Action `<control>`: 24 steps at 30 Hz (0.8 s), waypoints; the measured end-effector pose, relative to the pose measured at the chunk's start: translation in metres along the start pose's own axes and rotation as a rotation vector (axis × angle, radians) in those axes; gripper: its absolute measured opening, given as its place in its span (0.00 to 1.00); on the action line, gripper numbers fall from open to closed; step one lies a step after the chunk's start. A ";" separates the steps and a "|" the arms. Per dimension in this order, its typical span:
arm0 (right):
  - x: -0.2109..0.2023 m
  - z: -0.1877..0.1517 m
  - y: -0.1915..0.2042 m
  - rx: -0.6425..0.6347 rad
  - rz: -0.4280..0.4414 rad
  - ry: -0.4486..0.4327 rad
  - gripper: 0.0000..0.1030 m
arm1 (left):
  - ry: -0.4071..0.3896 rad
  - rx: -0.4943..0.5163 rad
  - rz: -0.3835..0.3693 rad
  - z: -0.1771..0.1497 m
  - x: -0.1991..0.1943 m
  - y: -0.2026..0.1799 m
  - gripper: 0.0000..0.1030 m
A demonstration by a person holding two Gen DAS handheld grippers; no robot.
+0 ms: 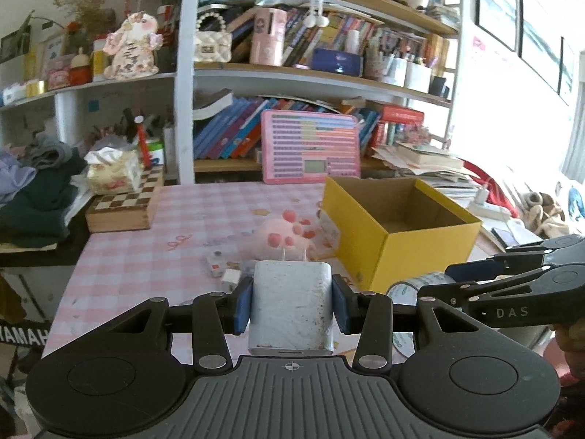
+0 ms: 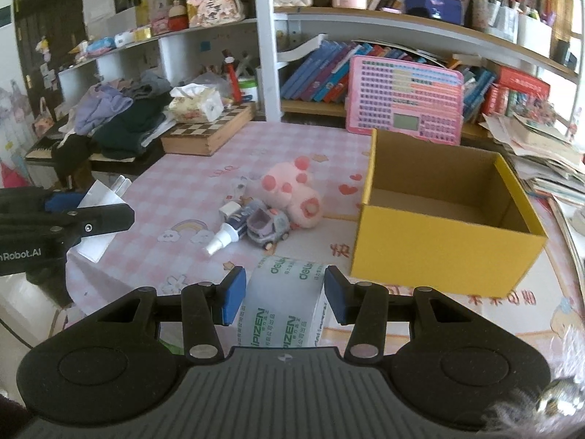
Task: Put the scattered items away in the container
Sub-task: 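Lift and carry the tape roll and charger toward the yellow box with both tools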
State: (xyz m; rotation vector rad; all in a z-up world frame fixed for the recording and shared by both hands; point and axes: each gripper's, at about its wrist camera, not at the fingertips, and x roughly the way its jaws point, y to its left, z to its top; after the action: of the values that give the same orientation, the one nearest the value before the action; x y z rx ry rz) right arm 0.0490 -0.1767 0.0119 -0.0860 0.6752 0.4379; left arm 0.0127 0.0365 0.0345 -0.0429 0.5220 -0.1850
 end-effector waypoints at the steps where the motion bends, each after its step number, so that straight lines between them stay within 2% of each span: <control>1: -0.002 -0.001 -0.001 0.006 -0.006 0.000 0.44 | 0.000 0.003 -0.007 0.000 0.000 -0.002 0.42; 24: -0.029 -0.031 -0.037 0.113 -0.145 0.031 0.44 | 0.029 0.081 -0.167 0.000 0.017 -0.042 0.42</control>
State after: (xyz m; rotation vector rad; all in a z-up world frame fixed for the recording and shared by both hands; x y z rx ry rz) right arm 0.0263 -0.2271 0.0037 -0.0346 0.7177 0.2589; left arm 0.0199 -0.0082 0.0299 -0.0045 0.5393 -0.3700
